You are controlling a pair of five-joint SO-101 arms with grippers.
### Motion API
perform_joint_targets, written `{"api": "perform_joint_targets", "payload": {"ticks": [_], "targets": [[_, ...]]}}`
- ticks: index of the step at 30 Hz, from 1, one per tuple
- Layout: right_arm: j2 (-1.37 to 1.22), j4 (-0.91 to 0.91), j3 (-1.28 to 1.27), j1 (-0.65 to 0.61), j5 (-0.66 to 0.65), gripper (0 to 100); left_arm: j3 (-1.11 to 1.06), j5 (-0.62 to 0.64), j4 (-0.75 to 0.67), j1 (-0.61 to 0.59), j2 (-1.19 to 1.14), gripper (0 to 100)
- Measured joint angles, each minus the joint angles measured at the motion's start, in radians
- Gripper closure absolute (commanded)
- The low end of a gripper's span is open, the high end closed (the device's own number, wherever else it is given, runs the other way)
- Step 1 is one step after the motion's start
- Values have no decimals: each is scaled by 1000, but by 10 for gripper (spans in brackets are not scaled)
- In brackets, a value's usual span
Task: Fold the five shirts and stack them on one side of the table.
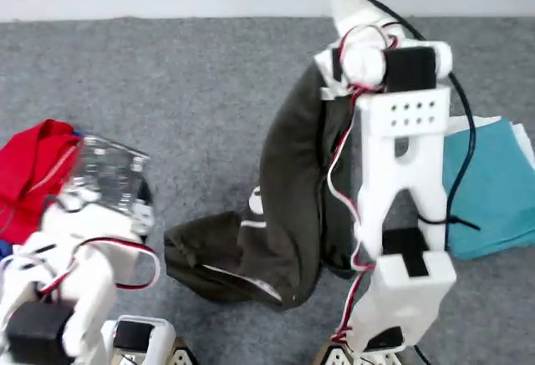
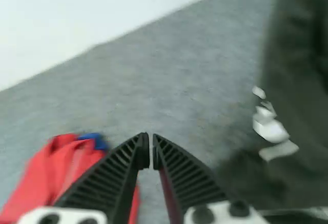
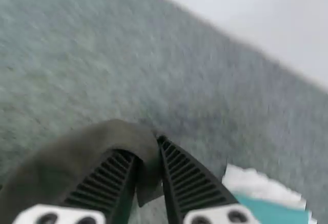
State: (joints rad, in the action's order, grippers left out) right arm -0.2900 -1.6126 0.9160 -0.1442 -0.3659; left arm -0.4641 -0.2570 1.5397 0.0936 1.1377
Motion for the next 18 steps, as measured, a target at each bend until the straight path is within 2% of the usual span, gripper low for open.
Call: {"api": "perform_joint_targets", "payload": {"ticks": [3, 7, 10, 18], "targets": [[-29, -15, 0, 52, 0, 977, -81, 0, -43, 97, 2, 988], [-31, -112, 0, 112, 0, 857, -209, 0, -101, 158, -40, 988], [-29, -141, 0, 132, -34, 780, -227, 0, -115, 189, -158, 988], [64, -141, -8, 219, -48, 775, -173, -20, -107, 290, -680, 980]]}}
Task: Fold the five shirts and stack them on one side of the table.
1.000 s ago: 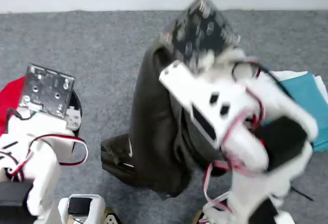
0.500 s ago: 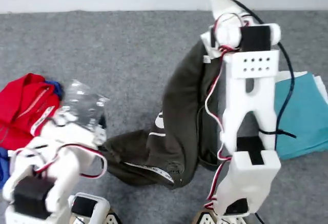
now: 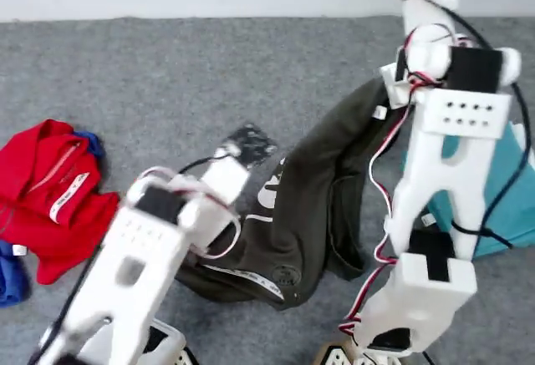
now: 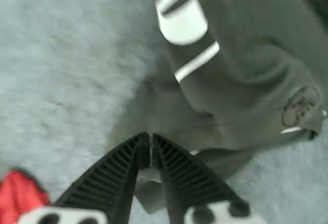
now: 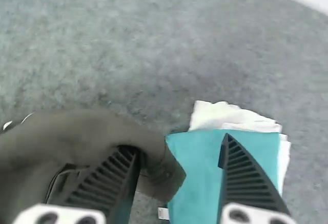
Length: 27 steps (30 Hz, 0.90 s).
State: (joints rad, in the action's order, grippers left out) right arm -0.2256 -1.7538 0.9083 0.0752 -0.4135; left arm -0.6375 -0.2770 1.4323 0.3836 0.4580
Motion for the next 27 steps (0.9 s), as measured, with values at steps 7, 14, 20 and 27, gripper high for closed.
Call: {"api": "perform_joint_targets", "payload": {"ticks": [7, 14, 20, 27], "targets": [[28, 0, -72, 95, -2, 775, 170, -46, 112, 106, -391, 949], [28, -2, -124, 109, -2, 775, 242, -51, 114, 138, -611, 952], [28, -2, -124, 109, -2, 775, 272, -29, 89, 140, -789, 953], [28, -2, -127, 109, -2, 775, 384, -20, 89, 28, -901, 953]]}}
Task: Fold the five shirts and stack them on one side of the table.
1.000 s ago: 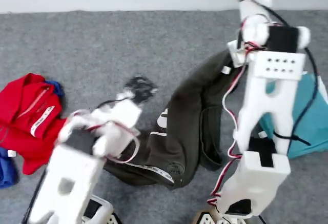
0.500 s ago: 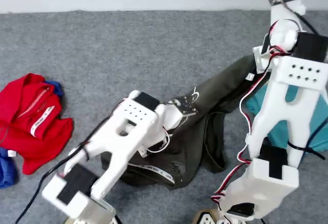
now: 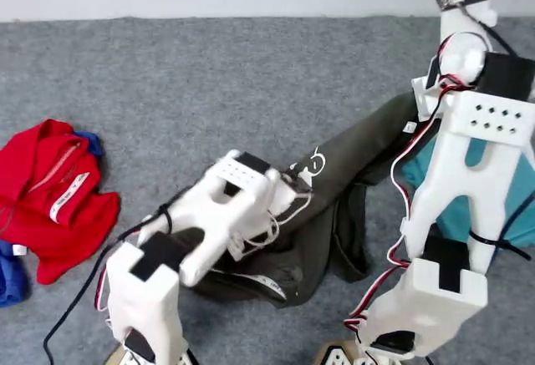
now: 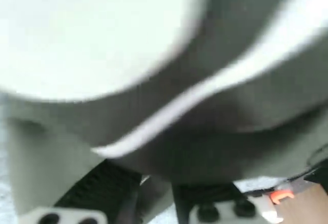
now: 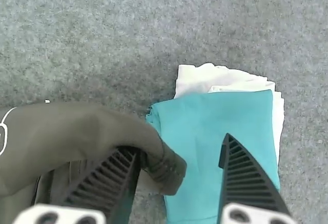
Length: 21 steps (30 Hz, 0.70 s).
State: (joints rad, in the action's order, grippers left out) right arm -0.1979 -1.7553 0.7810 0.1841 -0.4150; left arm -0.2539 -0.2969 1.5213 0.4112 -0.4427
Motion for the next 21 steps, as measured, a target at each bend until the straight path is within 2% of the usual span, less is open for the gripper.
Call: {"api": "perform_joint_targets", "payload": {"ticks": [8, 11, 15, 21], "targets": [[0, 0, 0, 0, 0, 775, 325, 0, -2, -391, -127, 953], [0, 0, 0, 0, 0, 775, 473, 0, -2, -503, -215, 953], [0, 0, 0, 0, 0, 775, 677, 23, -2, -577, -339, 953], [0, 0, 0, 3, 2, 775, 980, 172, 23, -609, -457, 949]]}}
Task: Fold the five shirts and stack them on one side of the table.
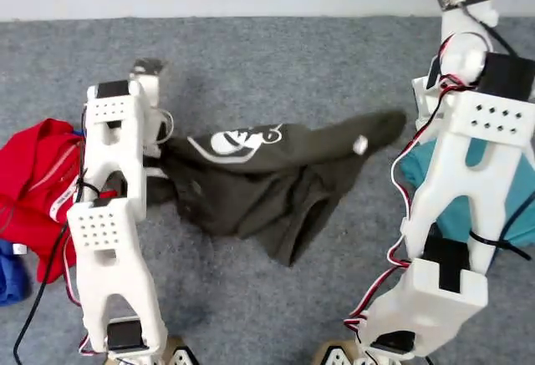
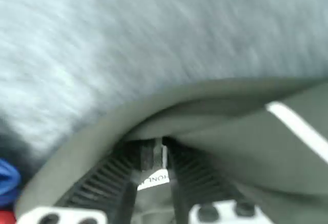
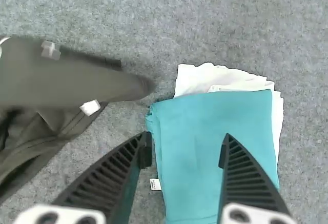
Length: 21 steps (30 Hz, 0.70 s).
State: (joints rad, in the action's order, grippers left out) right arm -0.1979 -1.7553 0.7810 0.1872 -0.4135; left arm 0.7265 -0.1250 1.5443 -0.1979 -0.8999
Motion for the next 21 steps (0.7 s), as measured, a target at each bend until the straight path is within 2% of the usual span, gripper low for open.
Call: {"api": "perform_joint_targets", "payload": {"ticks": [4, 8, 12, 17, 21], "targets": [[0, 0, 0, 0, 0, 775, 210, 29, 152, 43, -3, 949], [0, 0, 0, 0, 0, 775, 196, 32, 181, 121, 68, 949], [0, 0, -8, 0, 0, 775, -2, 21, 187, 235, 221, 949], [0, 0, -110, -20, 0, 775, -384, -54, 187, 413, 368, 949], [0, 0, -203, -54, 0, 775, -583, -63, 143, 460, 374, 949]]}}
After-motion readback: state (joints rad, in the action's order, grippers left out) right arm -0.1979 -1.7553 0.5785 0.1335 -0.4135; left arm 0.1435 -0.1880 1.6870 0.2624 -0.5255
